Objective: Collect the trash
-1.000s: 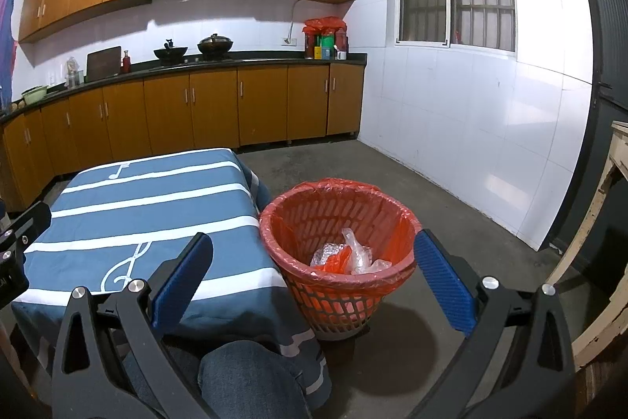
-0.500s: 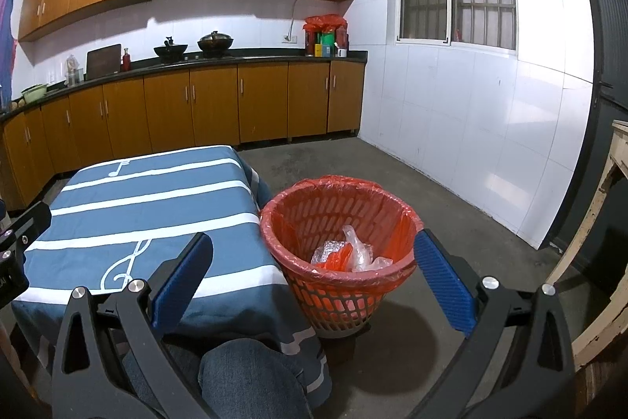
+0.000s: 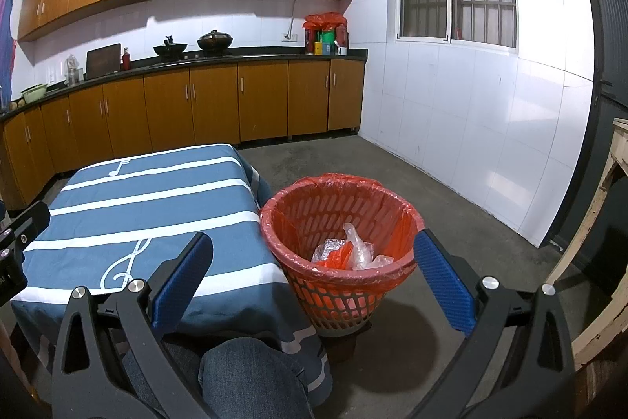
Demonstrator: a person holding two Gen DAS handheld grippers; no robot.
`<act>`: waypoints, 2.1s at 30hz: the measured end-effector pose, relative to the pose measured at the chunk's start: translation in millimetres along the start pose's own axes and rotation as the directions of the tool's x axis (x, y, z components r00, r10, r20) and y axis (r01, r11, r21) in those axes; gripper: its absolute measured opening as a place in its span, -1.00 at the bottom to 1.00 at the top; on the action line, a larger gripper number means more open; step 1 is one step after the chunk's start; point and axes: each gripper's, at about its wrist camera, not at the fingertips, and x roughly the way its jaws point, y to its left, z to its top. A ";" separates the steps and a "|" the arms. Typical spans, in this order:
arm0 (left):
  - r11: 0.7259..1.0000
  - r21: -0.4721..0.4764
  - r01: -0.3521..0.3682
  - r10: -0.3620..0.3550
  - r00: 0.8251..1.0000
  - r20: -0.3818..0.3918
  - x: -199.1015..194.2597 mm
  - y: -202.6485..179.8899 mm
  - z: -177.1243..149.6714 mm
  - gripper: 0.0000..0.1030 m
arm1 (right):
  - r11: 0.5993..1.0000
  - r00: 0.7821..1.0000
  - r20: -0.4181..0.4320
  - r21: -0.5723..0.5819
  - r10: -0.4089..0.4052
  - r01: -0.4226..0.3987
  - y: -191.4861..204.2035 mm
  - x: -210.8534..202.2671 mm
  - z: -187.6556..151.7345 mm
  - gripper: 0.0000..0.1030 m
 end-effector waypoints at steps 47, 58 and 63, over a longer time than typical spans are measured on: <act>1.000 0.000 0.000 0.000 1.000 -0.005 0.4 -0.9 -2.0 0.92 | 1.000 1.000 -0.005 0.004 -0.001 0.001 -1.8 1.4 -2.8 0.97; 1.000 0.000 0.000 0.000 1.000 -0.005 0.4 -0.6 -1.4 0.92 | 1.000 1.000 -0.005 0.004 -0.001 0.001 -2.2 1.3 -2.3 0.97; 1.000 -0.001 -0.001 0.001 1.000 -0.007 0.6 -0.6 -2.3 0.92 | 1.000 1.000 -0.006 0.004 -0.001 0.001 -2.5 1.4 -2.3 0.97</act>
